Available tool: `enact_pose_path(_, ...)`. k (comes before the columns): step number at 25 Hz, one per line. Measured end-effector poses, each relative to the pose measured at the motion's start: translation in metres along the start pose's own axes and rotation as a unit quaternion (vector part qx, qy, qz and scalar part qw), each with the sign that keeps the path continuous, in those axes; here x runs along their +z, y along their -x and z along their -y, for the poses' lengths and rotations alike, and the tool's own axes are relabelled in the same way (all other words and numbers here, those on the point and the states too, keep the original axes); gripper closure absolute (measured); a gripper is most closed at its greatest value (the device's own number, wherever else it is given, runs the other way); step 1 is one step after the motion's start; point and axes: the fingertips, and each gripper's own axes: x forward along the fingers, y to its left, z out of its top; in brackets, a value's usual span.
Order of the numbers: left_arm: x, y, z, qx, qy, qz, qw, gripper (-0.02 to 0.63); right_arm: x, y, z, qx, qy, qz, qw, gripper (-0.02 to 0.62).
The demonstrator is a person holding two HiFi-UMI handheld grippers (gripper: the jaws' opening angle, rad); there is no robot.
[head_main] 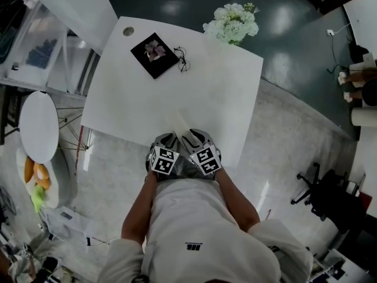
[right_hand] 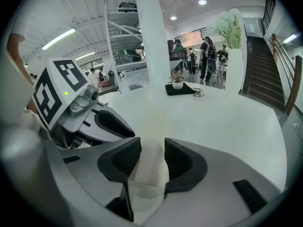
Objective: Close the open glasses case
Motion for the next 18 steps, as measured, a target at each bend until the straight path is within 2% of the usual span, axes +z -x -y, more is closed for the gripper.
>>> enact_pose_path(4, -0.002, -0.001, -0.001, 0.004, -0.006, -0.009, 0.9999, 0.508, -0.002, -0.003, 0.001, -0.002, 0.005, -0.002, 1.000, 0.411)
enact_pose_path(12, -0.001, 0.003, 0.001, -0.001, -0.011, -0.006, 0.9999, 0.506, 0.001, 0.001, 0.002, -0.009, 0.009, 0.006, 1.000, 0.410)
enact_pose_path(18, 0.025, 0.025, -0.005, 0.010, -0.010, 0.041, 0.9991, 0.499, 0.018, 0.019, 0.006, -0.021, 0.001, 0.035, 0.999, 0.410)
